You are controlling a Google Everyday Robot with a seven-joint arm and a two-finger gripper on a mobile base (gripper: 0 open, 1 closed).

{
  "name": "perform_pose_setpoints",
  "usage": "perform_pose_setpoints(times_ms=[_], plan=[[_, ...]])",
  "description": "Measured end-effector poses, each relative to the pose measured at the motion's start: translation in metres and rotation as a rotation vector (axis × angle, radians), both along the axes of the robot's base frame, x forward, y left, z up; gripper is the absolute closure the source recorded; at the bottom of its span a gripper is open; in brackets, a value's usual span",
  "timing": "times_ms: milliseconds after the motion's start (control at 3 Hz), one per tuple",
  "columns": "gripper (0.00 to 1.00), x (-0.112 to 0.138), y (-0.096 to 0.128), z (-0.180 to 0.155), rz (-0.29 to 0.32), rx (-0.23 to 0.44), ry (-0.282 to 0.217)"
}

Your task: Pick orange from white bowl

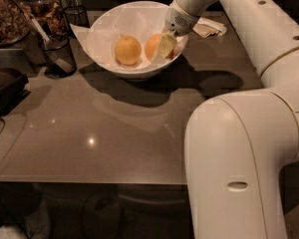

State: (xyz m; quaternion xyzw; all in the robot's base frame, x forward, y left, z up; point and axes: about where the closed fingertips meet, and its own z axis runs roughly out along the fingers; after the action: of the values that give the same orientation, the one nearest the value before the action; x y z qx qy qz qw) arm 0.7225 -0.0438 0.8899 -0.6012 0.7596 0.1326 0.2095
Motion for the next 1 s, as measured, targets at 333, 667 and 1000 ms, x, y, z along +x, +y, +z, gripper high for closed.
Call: perform_pose_setpoints(times_ms=[333, 667, 1000], plan=[[1.00, -0.013, -0.018, 0.029, -0.029, 0.052, -0.049], [1.00, -0.014, -0.019, 0.031, -0.031, 0.053, -0.053], [1.00, -0.021, -0.017, 0.046, -0.033, 0.059, -0.089]])
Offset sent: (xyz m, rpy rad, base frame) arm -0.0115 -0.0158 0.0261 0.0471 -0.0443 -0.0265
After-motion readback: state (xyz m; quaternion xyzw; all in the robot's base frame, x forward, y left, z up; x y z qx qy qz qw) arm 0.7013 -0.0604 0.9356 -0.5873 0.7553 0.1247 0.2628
